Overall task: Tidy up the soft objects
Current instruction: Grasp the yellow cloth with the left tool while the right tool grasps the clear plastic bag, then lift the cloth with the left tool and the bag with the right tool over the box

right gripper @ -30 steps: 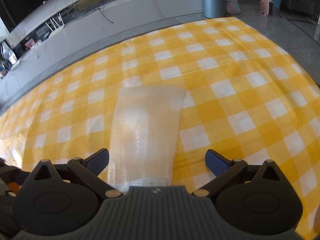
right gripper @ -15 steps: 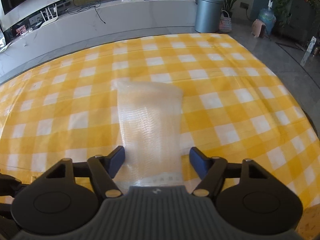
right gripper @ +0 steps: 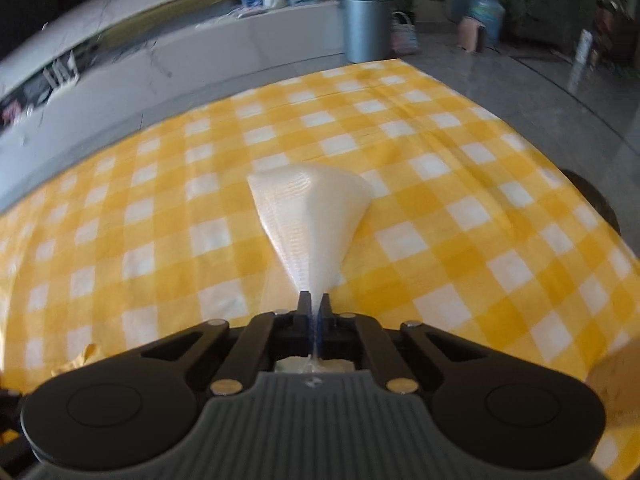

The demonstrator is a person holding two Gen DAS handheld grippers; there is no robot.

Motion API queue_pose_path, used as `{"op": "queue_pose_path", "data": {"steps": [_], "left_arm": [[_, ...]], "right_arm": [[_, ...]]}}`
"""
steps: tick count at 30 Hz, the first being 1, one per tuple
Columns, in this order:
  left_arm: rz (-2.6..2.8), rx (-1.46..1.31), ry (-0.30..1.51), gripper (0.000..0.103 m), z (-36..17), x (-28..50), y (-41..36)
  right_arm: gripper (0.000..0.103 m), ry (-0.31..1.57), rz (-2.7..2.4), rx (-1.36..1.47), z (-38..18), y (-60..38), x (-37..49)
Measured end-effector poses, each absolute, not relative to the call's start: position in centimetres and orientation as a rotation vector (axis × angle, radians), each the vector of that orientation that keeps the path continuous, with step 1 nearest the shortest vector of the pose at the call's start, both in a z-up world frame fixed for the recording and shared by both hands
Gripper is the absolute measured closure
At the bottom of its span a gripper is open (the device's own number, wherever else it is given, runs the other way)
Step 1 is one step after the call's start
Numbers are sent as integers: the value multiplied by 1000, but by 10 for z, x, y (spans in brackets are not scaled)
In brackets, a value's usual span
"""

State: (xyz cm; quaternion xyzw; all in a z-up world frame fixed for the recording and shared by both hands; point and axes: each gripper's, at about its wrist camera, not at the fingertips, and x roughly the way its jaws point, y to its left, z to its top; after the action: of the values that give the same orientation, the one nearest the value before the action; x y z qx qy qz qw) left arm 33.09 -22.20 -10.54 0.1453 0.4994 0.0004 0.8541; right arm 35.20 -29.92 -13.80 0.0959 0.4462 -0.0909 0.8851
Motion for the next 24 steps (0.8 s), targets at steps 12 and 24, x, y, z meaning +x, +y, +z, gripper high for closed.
{"op": "queue_pose_path", "data": {"steps": [12,24], "left_arm": [[-187,84,882,101,-62,256,-199],[-213,-52,788,101,-42,219,-179]], "right_arm": [[103,891,-139,326,-110,-335,303],[103,895,-84,311,-117,-321,248]]}}
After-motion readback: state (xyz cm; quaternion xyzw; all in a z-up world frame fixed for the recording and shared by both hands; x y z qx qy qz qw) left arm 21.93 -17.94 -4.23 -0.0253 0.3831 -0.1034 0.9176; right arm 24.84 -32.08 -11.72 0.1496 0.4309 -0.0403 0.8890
